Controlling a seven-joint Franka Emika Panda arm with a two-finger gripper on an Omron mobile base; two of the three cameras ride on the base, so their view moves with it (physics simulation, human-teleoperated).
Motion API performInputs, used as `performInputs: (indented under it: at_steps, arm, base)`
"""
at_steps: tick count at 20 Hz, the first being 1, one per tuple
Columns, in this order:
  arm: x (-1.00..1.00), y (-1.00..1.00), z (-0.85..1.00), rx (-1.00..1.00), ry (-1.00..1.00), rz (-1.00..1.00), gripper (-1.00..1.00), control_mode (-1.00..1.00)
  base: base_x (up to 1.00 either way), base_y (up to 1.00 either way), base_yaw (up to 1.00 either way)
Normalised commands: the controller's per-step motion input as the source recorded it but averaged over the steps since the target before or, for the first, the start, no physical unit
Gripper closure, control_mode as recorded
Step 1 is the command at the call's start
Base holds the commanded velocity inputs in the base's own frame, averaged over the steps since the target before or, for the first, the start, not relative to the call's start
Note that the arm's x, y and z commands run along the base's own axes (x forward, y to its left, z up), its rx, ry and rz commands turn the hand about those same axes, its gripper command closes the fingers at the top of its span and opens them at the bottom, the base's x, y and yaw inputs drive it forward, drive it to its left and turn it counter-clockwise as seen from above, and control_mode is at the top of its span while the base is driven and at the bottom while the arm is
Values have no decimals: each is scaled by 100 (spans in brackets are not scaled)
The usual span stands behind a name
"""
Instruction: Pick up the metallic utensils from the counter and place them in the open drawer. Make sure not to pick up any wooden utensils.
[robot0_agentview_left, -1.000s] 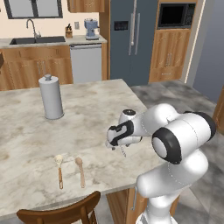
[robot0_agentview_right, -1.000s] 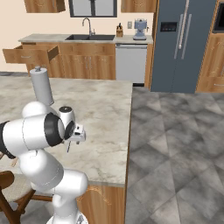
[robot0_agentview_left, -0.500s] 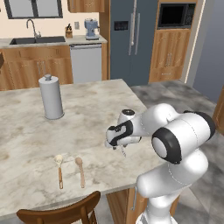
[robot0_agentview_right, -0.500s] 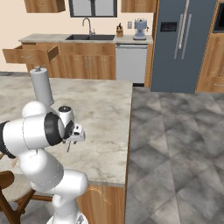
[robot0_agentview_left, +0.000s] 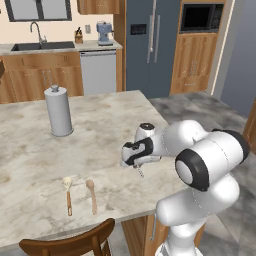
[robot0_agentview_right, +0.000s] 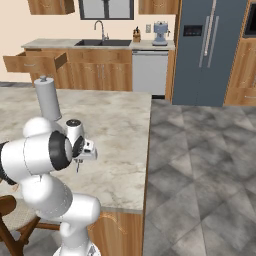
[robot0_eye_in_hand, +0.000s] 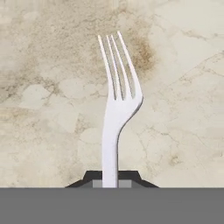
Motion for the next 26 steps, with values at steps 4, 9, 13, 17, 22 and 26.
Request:
performInputs:
  at_steps: [4,9,13,17,22,26]
  arm:
    - [-13,-1,96,1,-5,0,100,-100]
    - [-33,-10,100,1,-6,0,100,-100]
    - [-63,-8,100,1,-3,0,100,-100]
    - [-93,-24,68,4,-11,0,100,-100]
    - [-100,-21,39,4,-19,0,100,-100]
    - [-98,-4,37,0,-14,0,100,-100]
  base:
    - [0,0,0]
    - [0,0,0]
    - [0,0,0]
    - [0,0,0]
    - [0,0,0]
    - [0,0,0]
